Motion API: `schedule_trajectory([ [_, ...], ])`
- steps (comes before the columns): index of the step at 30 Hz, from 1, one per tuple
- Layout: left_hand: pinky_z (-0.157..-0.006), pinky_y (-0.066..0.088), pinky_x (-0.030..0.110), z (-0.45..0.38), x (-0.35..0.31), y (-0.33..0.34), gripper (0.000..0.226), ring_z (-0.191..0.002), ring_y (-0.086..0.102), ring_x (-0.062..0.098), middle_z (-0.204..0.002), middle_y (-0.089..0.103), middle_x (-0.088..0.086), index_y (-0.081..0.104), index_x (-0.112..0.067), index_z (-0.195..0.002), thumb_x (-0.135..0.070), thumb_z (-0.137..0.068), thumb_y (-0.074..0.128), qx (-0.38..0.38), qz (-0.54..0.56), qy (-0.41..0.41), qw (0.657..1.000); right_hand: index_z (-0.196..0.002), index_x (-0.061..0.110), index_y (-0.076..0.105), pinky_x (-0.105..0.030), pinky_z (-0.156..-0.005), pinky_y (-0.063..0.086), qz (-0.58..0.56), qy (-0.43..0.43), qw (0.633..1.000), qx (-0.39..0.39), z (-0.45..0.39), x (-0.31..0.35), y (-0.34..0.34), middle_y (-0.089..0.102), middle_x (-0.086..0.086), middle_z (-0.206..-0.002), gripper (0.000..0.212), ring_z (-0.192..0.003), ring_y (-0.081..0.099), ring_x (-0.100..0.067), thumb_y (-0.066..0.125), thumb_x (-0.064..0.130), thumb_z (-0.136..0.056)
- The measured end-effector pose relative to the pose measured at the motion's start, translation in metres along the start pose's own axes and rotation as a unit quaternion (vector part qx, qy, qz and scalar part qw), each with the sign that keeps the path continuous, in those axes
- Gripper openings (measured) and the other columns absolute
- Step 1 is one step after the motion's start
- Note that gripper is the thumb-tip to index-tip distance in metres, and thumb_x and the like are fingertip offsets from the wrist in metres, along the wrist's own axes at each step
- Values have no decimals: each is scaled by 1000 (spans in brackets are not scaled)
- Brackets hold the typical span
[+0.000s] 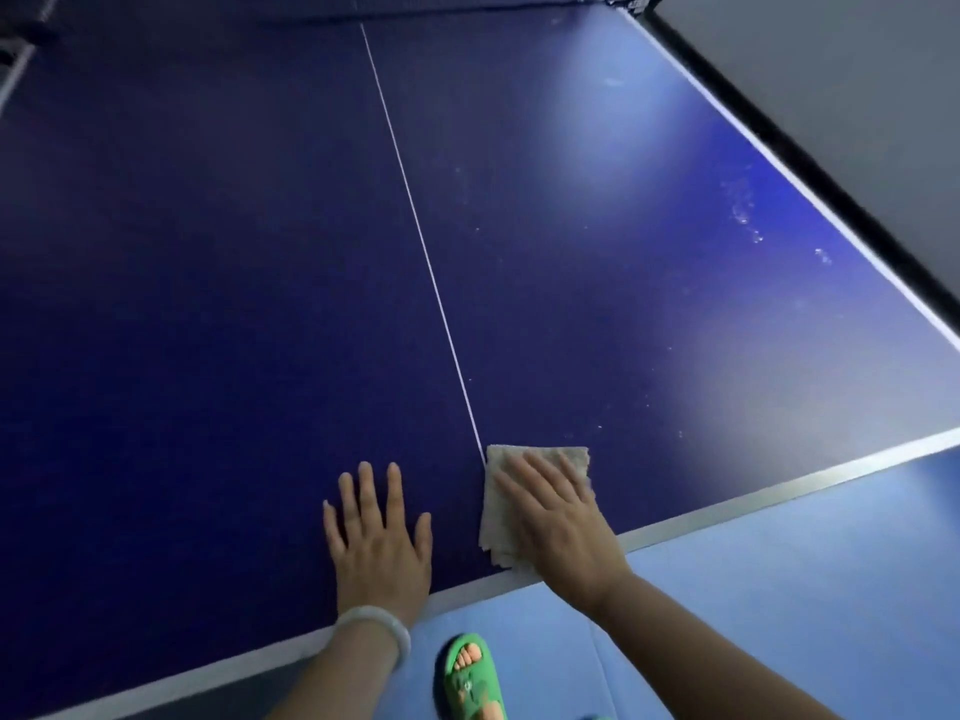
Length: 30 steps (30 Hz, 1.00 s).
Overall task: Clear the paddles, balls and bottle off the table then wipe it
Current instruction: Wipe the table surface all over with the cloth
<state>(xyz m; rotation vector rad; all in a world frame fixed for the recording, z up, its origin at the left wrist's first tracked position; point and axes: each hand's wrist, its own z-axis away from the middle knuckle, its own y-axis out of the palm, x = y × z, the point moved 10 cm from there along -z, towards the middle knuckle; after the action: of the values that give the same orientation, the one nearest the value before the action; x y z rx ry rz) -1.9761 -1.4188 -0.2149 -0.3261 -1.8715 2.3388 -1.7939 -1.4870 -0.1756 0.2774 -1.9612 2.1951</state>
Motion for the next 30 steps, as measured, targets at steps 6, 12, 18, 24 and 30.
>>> schedule_trajectory([
  [6, -118, 16, 57, 0, 1, 4, 69, -149, 14, 34, -160, 21, 15, 23, -16, -153, -53, -96, 17, -20, -5, 3, 1000, -157, 23, 11, -42, -122, 3, 29, -78, 996, 34, -15, -22, 24, 4, 4, -164, 54, -151, -1, -14, 25, 37, -106],
  [12, -118, 16, 56, 1, 0, 0, 68, -150, 10, 33, -161, 18, 14, 21, -16, -154, -52, -97, 15, -28, -10, 0, 1000, -156, 22, -3, -42, -123, -5, 21, 107, 994, -2, -41, -65, 8, -7, 2, -164, 57, -149, -16, -13, 14, 41, -105],
  [18, -118, 17, 57, 1, 0, -2, 70, -150, 11, 33, -160, 20, 15, 22, -15, -154, -53, -98, 4, -31, -9, 3, 999, -157, 19, 11, -47, -121, 6, 35, -7, 999, 13, -26, -20, 27, 6, -1, -165, 62, -152, 2, -19, 25, 46, -103],
  [24, -118, 18, 57, 3, 0, -4, 68, -150, 11, 34, -160, 20, 15, 22, -15, -154, -51, -97, 13, -31, -17, -3, 999, -155, 21, -7, -43, -122, -7, 10, 183, 983, 9, -52, -104, 4, -14, 1, -163, 62, -149, -19, -16, 10, 48, -101],
  [30, -119, 16, 57, 3, 0, -2, 67, -150, 8, 33, -161, 17, 15, 19, -16, -155, -50, -98, 16, -31, -17, -6, 999, -153, 23, -14, -44, -121, -14, 15, 96, 995, 24, -45, -9, 31, -20, 1, -161, 62, -147, -26, -19, 10, 49, -102],
])
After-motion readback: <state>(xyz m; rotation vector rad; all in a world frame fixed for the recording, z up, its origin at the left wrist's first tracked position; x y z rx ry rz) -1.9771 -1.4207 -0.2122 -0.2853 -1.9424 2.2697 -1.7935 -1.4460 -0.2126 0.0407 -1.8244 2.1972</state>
